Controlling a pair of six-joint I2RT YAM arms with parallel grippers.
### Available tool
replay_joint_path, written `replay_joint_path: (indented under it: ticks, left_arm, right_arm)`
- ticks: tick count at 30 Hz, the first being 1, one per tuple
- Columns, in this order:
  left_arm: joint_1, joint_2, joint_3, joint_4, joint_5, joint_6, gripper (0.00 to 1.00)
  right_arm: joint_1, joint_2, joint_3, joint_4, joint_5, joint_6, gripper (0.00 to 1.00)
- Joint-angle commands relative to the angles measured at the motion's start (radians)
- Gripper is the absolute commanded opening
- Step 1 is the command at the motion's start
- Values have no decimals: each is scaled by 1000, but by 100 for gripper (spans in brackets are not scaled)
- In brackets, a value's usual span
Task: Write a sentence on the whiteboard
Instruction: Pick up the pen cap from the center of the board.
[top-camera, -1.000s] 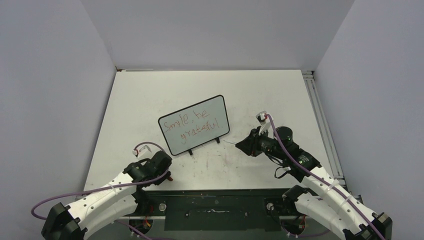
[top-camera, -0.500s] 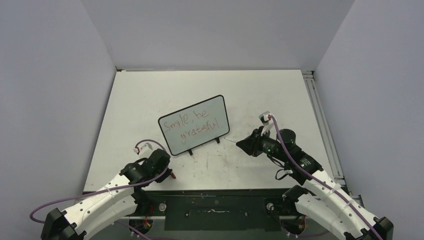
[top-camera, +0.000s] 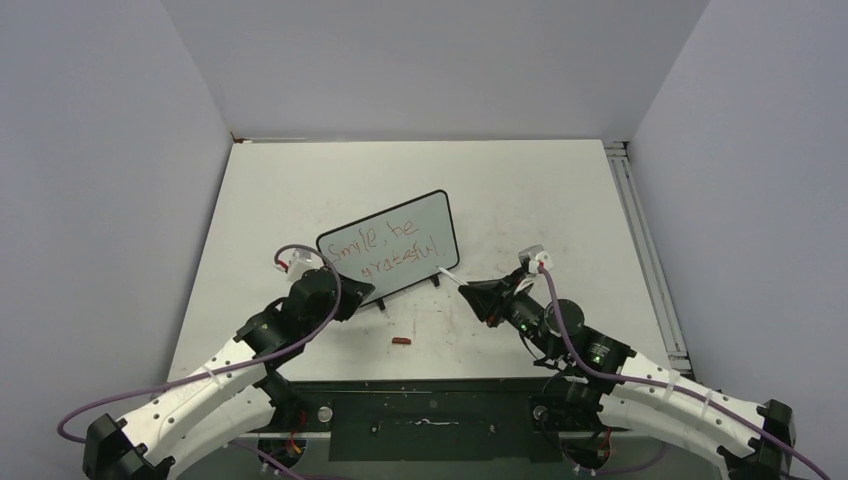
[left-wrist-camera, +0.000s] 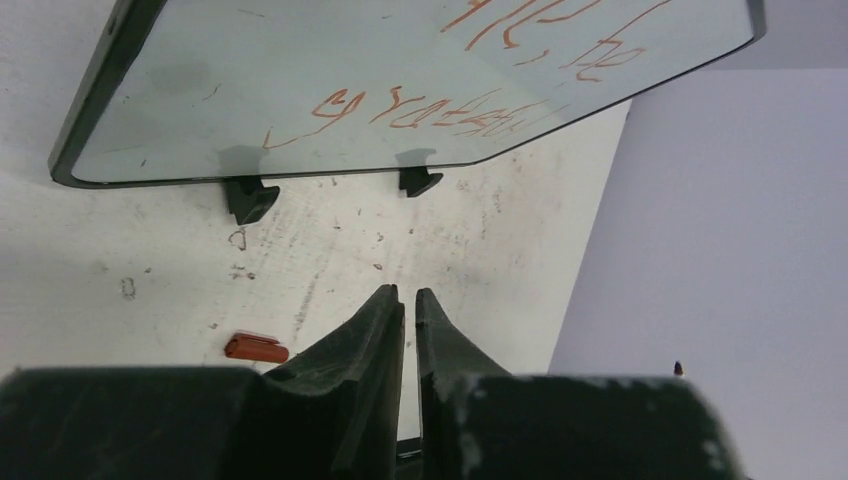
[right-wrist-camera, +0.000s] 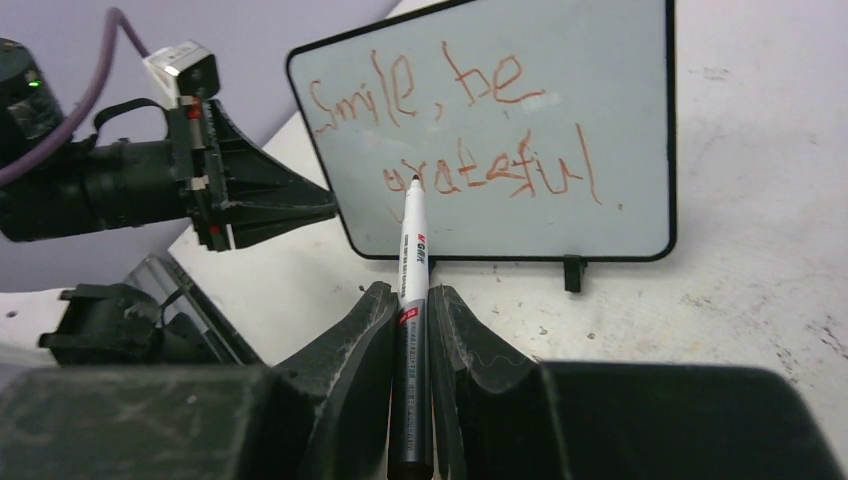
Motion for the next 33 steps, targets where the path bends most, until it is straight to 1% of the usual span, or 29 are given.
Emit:
replay_joint_path:
  ticks: [1, 4, 6, 8, 10, 12, 14, 17, 20, 24, 26, 29, 31, 33]
  left_arm:
    - [-28, 54, 59, -42, -19, 99, 17]
    - [-104, 82, 66, -85, -89, 176, 31]
    - [-148, 124, 84, -67, -81, 292, 37]
    - [-187, 174, 118, -75, -78, 422, 42]
    - [-205, 231, 168, -143, -67, 474, 47]
    - [-218, 282, 197, -163, -28, 466, 49]
    - [-245, 334, 199, -150, 13, 420, 52]
    - [-269, 396, 175, -103, 60, 350, 53]
    - [-275, 435, 144, -56, 78, 300, 53]
    - [-285, 471, 132, -15, 86, 282, 54]
    - [-285, 492, 122, 23, 103, 321, 56]
    - [-286, 524, 109, 103, 153, 430, 57]
    - [-286, 543, 115, 110, 161, 497, 57]
    - [-285, 556, 135, 83, 151, 565, 57]
  right_arm:
    - [35, 25, 39, 4, 248, 10, 5]
    - [35, 32, 85, -124, 366, 19, 5]
    - [35, 31, 107, -205, 399, 15, 5]
    - [34, 11, 117, -248, 409, 11, 5]
    - [33, -18, 125, -288, 413, 1, 5]
    - [34, -41, 137, -321, 422, -4, 5]
    - [33, -60, 145, -350, 437, -4, 5]
    - [34, -83, 152, -374, 450, 1, 5]
    - [34, -106, 151, -386, 451, 11, 5]
    - [34, -121, 147, -398, 445, 20, 5]
    - [34, -123, 147, -403, 447, 23, 5]
    - [33, -123, 146, -406, 447, 28, 5]
    - [34, -125, 146, -405, 446, 30, 5]
    - [34, -128, 146, -406, 446, 30, 5]
